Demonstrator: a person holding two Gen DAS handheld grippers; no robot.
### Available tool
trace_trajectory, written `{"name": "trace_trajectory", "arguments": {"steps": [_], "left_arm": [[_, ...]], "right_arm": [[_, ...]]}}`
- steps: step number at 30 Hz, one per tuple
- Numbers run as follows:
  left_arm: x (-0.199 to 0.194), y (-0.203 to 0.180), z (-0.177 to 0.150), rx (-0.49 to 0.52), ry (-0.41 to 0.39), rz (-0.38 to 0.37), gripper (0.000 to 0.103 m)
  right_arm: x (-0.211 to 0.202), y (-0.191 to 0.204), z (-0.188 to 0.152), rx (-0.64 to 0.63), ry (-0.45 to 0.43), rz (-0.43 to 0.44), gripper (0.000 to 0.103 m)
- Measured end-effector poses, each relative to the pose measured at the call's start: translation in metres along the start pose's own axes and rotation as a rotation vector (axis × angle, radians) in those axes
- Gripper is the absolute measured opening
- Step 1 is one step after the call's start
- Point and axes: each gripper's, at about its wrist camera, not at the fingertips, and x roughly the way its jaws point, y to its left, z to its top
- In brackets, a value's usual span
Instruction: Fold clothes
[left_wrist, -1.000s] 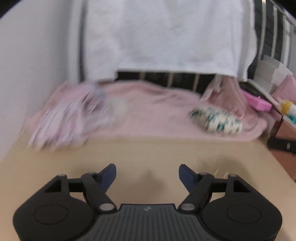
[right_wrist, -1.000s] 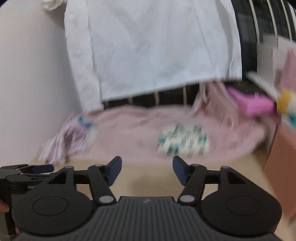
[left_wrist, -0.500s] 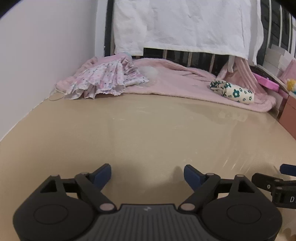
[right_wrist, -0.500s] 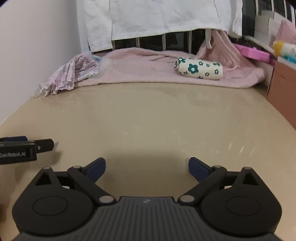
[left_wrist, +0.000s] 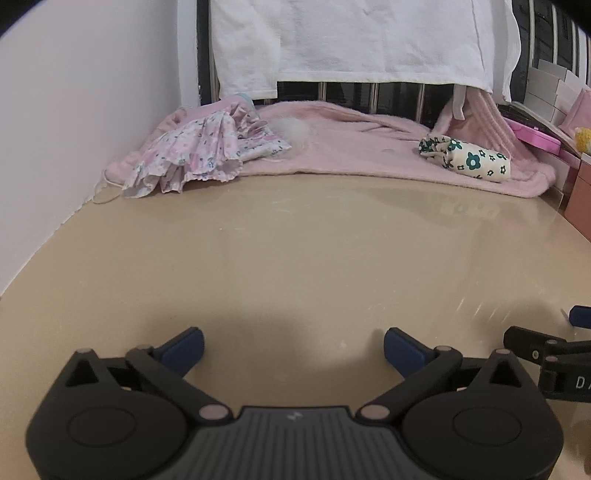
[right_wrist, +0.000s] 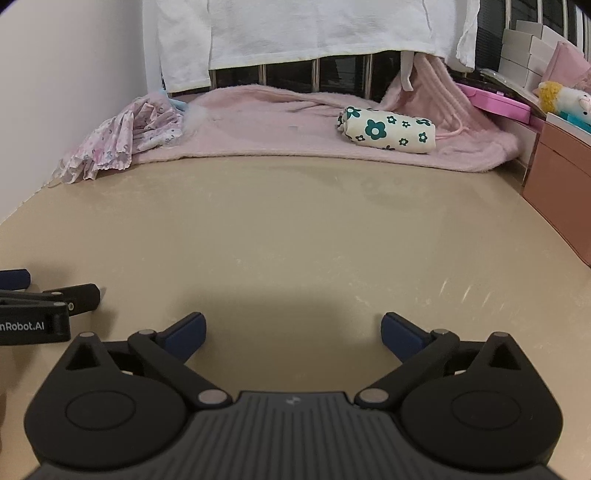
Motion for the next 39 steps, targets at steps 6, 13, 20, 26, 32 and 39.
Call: {"name": "trace_trajectory", "arguments": {"steps": [6, 13, 20, 26, 32, 39], "left_arm": [[0.001, -0.002, 0.000, 0.014, 0.000, -0.020, 0.103], [-0.001, -0.006, 0.000, 0.024, 0.001, -0.027, 0.103], [-0.006, -0.009, -0.003, -0.001, 0.001, 0.005, 0.103], [-0.006, -0.010, -0.003, -0.011, 0.002, 0.014, 0.103], [-0.005, -0.010, -0.002, -0.012, 0.002, 0.013, 0.103], [-0.005, -0.009, -0.002, -0.011, 0.002, 0.012, 0.103]], "right_arm": [[0.003, 0.001, 0.002, 0.010, -0.002, -0.008, 0.103], [0.004, 0.005, 0.003, -0.008, -0.002, 0.000, 0.103], [0.006, 0.009, 0.004, -0.003, -0.002, -0.008, 0.102], [0.005, 0.002, 0.002, -0.008, -0.005, 0.005, 0.102], [0.005, 0.003, 0.001, -0.001, -0.004, -0.003, 0.102], [0.005, 0.007, 0.001, 0.001, -0.005, -0.007, 0.102]]}}
